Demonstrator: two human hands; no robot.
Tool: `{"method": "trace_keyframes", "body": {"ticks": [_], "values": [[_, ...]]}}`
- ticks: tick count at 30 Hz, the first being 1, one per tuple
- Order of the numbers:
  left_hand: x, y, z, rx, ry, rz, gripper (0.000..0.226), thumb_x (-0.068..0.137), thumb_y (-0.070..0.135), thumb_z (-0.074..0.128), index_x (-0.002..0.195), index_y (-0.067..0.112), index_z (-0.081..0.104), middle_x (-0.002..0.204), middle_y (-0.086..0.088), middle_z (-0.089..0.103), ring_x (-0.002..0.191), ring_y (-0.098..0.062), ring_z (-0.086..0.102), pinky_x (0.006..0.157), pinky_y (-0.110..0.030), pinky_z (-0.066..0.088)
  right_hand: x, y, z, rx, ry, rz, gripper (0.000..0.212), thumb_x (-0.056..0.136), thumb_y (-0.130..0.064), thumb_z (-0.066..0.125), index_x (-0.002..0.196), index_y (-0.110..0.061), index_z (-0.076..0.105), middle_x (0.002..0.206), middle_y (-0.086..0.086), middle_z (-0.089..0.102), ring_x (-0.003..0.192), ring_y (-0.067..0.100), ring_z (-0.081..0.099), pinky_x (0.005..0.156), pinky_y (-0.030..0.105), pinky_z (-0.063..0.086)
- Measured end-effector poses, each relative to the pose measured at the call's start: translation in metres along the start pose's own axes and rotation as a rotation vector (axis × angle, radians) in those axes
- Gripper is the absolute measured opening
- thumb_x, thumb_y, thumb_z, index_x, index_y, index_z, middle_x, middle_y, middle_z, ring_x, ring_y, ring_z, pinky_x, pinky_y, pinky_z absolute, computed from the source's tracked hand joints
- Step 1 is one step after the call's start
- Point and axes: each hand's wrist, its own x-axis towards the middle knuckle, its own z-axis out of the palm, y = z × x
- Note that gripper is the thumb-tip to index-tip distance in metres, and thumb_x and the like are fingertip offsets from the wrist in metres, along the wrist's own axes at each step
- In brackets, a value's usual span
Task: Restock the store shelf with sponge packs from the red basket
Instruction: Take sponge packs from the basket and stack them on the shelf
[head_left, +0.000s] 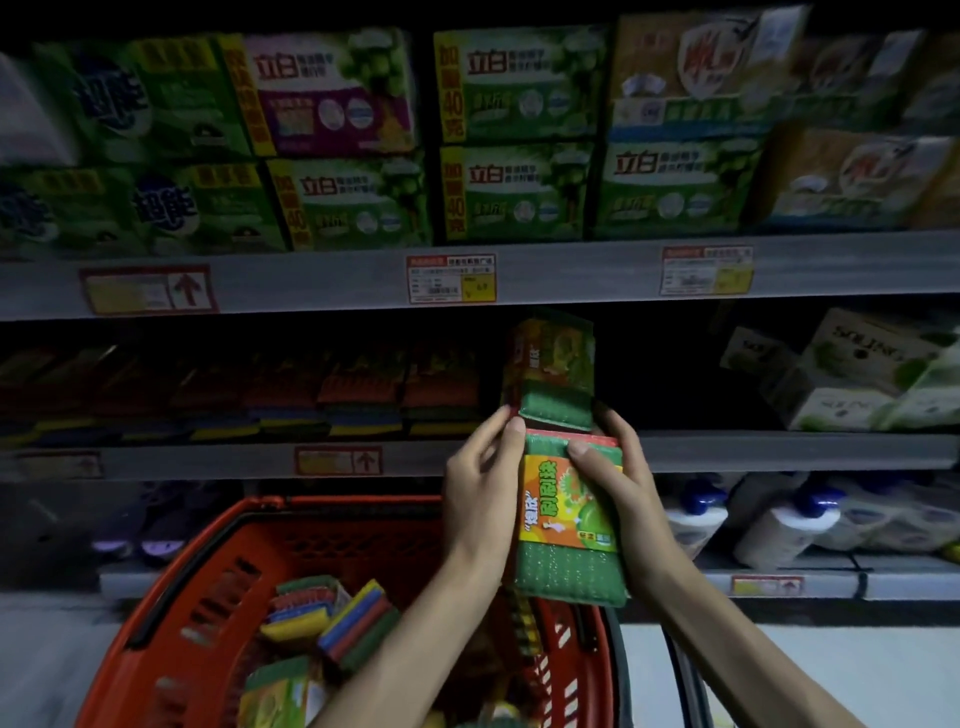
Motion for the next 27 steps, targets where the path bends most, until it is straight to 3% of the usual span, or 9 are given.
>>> {"method": "trace_keyframes", "body": {"ticks": [4,8,14,17,19,21,23,25,27], "values": [[0.001,0.002,0.004,-0.049,0.012,-0.055,0.055,0.092,0.065,0.058,0.129,0.026,0.070,0.119,-0.001,0.076,0.107,-0.021,0.074,0.098,-0.050,0.058,0.004,0.005,0.002,-0.046,-0.010,0.006,0.063,0.076,-0.032,0.075,0.134,-0.035,0.051,0.112,0.007,0.075,0.089,0.030,0.077,0.069,0.033,0.060],[0.008,-0.003,0.002,-0.115,0.050,-0.101,0.041,0.101,0.058,0.045,0.118,0.030,0.069,0.091,0.014,0.079,0.084,-0.004,0.076,0.068,-0.021,0.059,0.009,0.000,0.000,-0.151,-0.091,-0.020,0.065,0.079,-0.031,0.076,0.139,-0.031,0.052,0.113,0.009,0.076,0.094,0.030,0.077,0.072,0.032,0.060],[0.010,0.000,0.006,-0.173,0.070,-0.147,0.060,0.097,0.069,0.041,0.133,0.025,0.061,0.115,0.008,0.068,0.083,0.005,0.071,0.058,-0.010,0.053,0.013,-0.003,0.001,-0.245,-0.137,-0.044,0.049,0.085,-0.025,0.079,0.130,-0.025,0.058,0.108,0.010,0.077,0.091,0.030,0.077,0.074,0.033,0.062],[0.010,0.004,0.009,-0.198,0.091,-0.156,0.080,0.089,0.081,0.046,0.144,0.024,0.056,0.134,-0.001,0.065,0.107,-0.013,0.071,0.084,-0.029,0.060,0.015,-0.006,0.002,-0.251,-0.145,-0.033,0.043,0.083,-0.026,0.078,0.122,-0.026,0.060,0.106,0.012,0.077,0.088,0.030,0.078,0.071,0.032,0.062],[0.010,0.005,0.012,-0.205,0.129,-0.149,0.092,0.075,0.089,0.048,0.147,0.031,0.055,0.142,0.001,0.060,0.123,-0.021,0.064,0.104,-0.045,0.053,0.017,-0.009,0.002,-0.254,-0.137,-0.021,0.039,0.082,-0.027,0.079,0.117,-0.029,0.061,0.104,0.012,0.078,0.087,0.030,0.078,0.070,0.031,0.062],[0.010,0.006,0.013,-0.229,0.127,-0.172,0.098,0.066,0.096,0.050,0.144,0.037,0.056,0.143,0.002,0.060,0.125,-0.025,0.063,0.105,-0.050,0.052,0.019,-0.010,0.002,-0.279,-0.128,-0.010,0.035,0.087,-0.023,0.081,0.115,-0.027,0.061,0.102,0.012,0.078,0.085,0.030,0.078,0.070,0.032,0.062],[0.012,0.008,0.013,-0.235,0.111,-0.186,0.091,0.076,0.092,0.048,0.146,0.034,0.054,0.141,0.002,0.060,0.120,-0.021,0.064,0.098,-0.042,0.055,0.019,-0.010,0.002,-0.304,-0.119,-0.013,0.032,0.089,-0.020,0.077,0.116,-0.022,0.061,0.100,0.012,0.078,0.084,0.030,0.078,0.071,0.035,0.062],[0.013,0.009,0.010,-0.226,0.095,-0.214,0.071,0.095,0.074,0.042,0.146,0.026,0.053,0.123,0.006,0.062,0.100,-0.009,0.066,0.071,-0.023,0.058,0.018,-0.010,0.003,-0.317,-0.107,-0.034,0.031,0.089,-0.020,0.077,0.116,-0.023,0.062,0.101,0.010,0.078,0.086,0.029,0.078,0.075,0.040,0.063],[0.011,0.011,0.005,-0.185,0.066,-0.236,0.059,0.100,0.065,0.039,0.137,0.022,0.058,0.098,0.011,0.067,0.079,-0.004,0.068,0.049,-0.015,0.052,0.013,-0.011,0.004,-0.317,-0.090,-0.050,0.031,0.089,-0.020,0.077,0.109,-0.036,0.062,0.098,0.001,0.080,0.086,0.025,0.078,0.076,0.036,0.064]]}}
